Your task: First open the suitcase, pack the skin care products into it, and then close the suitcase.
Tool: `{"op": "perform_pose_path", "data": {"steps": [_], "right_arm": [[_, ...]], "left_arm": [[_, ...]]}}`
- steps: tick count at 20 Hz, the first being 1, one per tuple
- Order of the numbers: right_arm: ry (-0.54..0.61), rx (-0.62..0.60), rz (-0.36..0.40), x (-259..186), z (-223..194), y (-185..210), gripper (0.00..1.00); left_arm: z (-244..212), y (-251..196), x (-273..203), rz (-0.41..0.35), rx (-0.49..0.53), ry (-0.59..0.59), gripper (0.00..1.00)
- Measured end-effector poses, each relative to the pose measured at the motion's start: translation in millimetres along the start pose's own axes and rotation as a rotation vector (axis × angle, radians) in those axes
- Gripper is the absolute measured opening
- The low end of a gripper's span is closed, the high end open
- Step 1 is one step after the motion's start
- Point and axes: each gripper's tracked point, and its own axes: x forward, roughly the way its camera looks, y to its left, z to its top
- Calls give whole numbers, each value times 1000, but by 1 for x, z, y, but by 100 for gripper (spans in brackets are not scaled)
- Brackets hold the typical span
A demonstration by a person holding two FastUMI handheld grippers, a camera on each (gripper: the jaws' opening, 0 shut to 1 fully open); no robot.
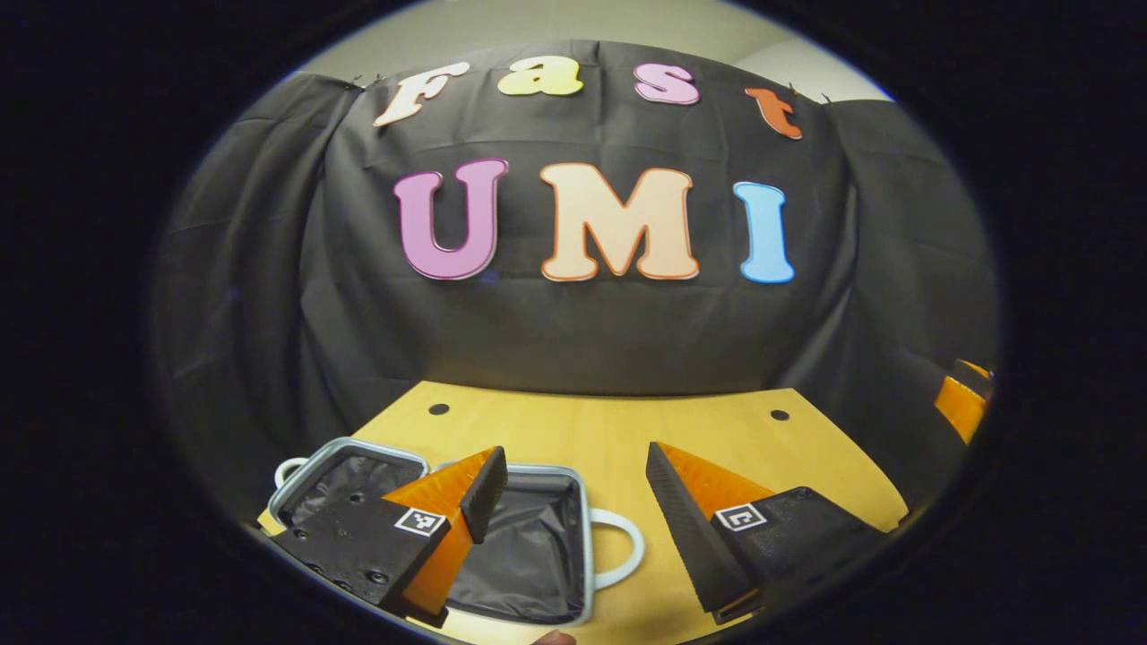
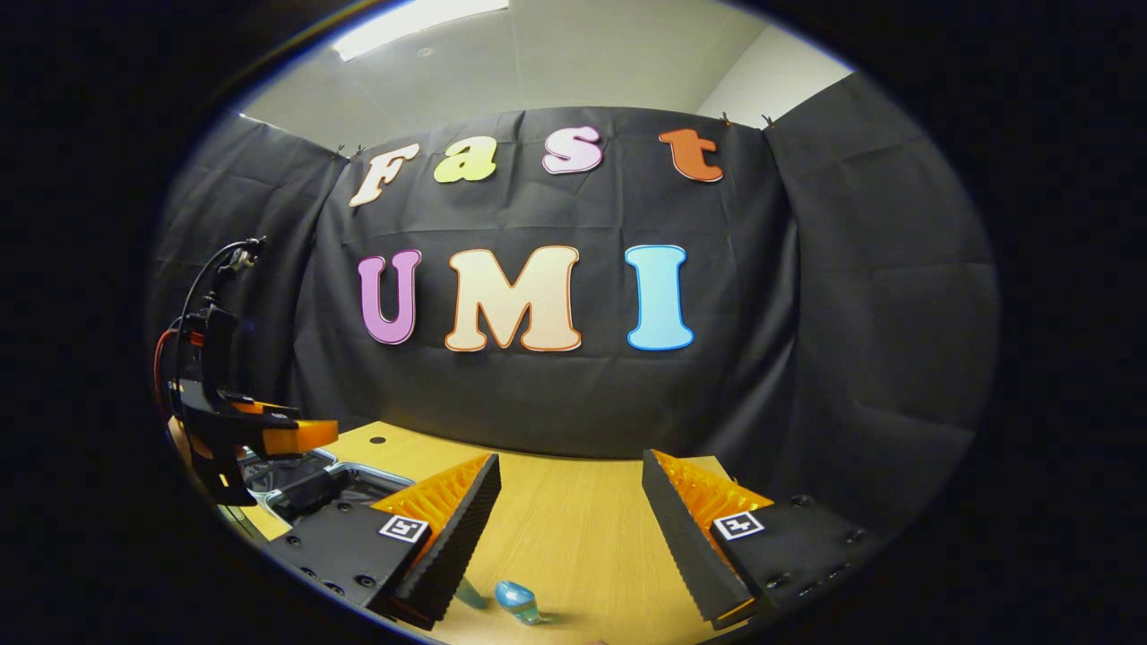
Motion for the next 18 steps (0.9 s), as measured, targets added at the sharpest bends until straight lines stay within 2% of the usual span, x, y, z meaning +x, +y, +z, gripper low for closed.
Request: {"op": "perform_pose_path", "data": {"steps": [11,18], "right_arm": [[43,-8,7,-20,-19,-39,99],[78,-51,19,-27,-35,-46,99]], "left_arm": [[-94,-109,-5,-160,-13,157,93],[-141,-141,-3,-215,-52,239,91]]}}
